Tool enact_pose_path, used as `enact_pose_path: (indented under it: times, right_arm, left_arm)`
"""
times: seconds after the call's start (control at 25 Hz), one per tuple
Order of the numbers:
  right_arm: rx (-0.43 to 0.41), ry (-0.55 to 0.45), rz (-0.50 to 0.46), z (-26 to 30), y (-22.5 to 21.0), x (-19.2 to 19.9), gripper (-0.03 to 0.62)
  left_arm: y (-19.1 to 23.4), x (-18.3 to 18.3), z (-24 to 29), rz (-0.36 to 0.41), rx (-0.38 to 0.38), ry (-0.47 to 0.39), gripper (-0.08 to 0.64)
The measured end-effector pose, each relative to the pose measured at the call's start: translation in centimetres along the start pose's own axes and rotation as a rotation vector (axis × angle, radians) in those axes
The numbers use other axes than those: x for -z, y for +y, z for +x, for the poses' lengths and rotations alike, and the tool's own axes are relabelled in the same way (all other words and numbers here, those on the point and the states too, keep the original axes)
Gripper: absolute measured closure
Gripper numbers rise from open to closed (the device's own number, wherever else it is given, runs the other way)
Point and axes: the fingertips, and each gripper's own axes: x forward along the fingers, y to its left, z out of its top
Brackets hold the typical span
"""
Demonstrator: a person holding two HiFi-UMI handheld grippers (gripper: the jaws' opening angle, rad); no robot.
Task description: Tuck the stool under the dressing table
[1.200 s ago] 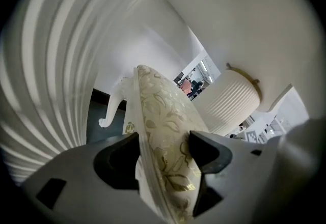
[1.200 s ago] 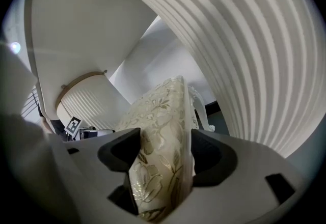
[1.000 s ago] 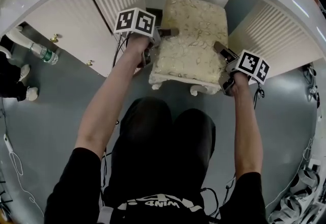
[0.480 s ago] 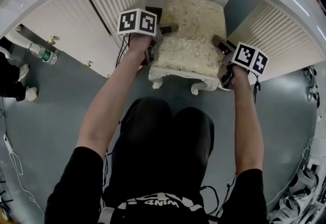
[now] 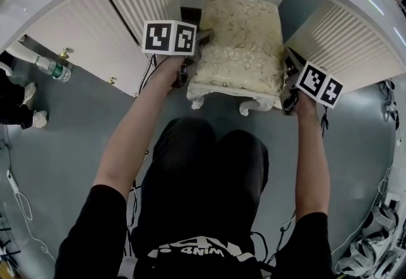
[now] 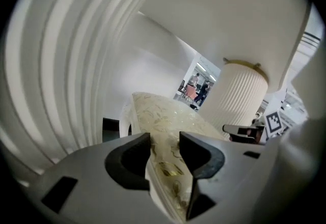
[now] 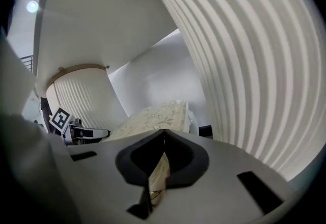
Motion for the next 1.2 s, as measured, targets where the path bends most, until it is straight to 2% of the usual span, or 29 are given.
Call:
enact_pose_path:
  times: [0.08,0.12,0.16,0.32,0.48,0.72,0.84,1.0,1.2]
  right_arm:
    - [-0.002,0.003,-0.005,0.0,0.3,0.1,0.571]
    - [0.0,0.008,-0.015,-0.1,0.5,0.1,0.571]
    - [0.003,0.01,-0.031,-0.2,0.6,0.1,0.571]
    - [0.0,-0.015,-0.029,-0.2,2.0,-1.0,0.571]
    - [-0.013,0.015,0.04,-2.0,4.7,-0.8,0.571]
    - [-0.005,0.116,0.138,-7.0,8.7,-1.7,0.571]
    - [0.021,0.182,0.15,-10.2,10.6,-2.6,0.571]
    - [0.047,0.233,0.18,-16.4,13.9,-5.3,0.571]
    - [0.061,0.256,0.202,-25.8,17.7,-11.1,0.571]
  left_arm:
    - [0.2,-0.1,-0.5,0.007,-0.016,-0.011,0.399]
    - [0.1,-0.2,-1.0,0.014,-0.028,-0.023,0.493]
    - [-0.3,-0.3,-1.5,0.03,-0.032,-0.03,0.554]
    - [-1.4,-0.2,-1.6,0.088,-0.024,0.011,0.554]
    - [-3.3,0.9,-3.5,0.019,-0.023,0.072,0.554]
    - [-7.6,2.2,-8.5,-0.031,-0.059,0.218,0.554]
    - [-9.9,2.8,-11.7,-0.035,-0.063,0.299,0.554]
    - [-14.8,2.2,-18.0,-0.022,-0.033,0.376,0.554]
    - [-21.3,-1.9,-26.7,0.02,0.007,0.422,0.554]
